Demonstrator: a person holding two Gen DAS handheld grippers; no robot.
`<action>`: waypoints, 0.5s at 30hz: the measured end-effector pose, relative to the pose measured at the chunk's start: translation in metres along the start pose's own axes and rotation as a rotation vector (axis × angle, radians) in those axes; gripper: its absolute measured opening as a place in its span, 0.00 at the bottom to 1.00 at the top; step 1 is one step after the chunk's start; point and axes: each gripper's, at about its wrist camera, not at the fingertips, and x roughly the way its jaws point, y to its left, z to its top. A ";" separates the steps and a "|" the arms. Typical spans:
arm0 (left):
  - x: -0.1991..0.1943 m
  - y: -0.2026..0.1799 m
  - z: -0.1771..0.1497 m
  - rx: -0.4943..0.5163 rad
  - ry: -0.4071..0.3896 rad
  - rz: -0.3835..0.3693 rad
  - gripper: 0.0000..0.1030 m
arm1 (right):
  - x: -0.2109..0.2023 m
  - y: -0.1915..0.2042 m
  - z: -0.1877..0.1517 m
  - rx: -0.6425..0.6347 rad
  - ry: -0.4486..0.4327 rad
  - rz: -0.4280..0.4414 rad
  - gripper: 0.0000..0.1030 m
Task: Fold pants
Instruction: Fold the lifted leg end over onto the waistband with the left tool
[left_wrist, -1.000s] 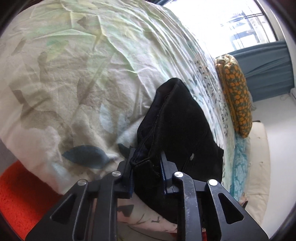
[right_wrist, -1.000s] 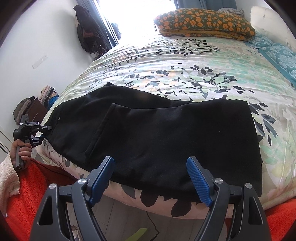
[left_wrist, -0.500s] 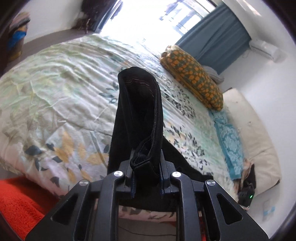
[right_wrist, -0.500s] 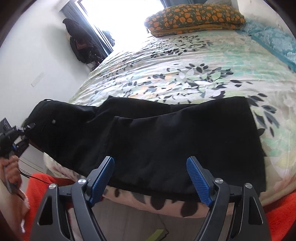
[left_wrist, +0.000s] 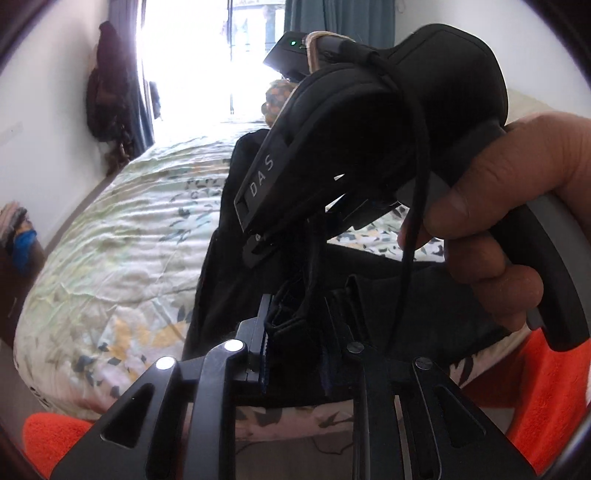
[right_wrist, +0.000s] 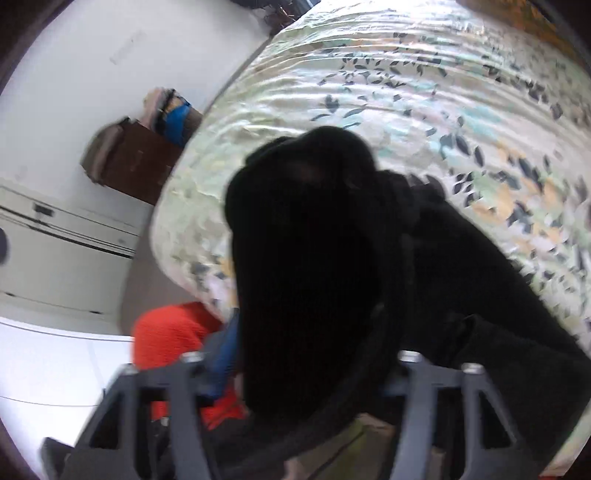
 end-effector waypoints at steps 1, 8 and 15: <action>-0.003 0.002 0.001 -0.014 0.017 -0.036 0.31 | 0.001 -0.005 -0.003 0.001 0.000 0.028 0.24; -0.065 0.044 0.007 -0.198 -0.085 -0.238 0.70 | -0.050 -0.094 -0.033 0.194 -0.126 0.206 0.22; -0.049 0.078 0.005 -0.330 -0.041 -0.187 0.71 | -0.105 -0.199 -0.088 0.319 -0.163 0.224 0.22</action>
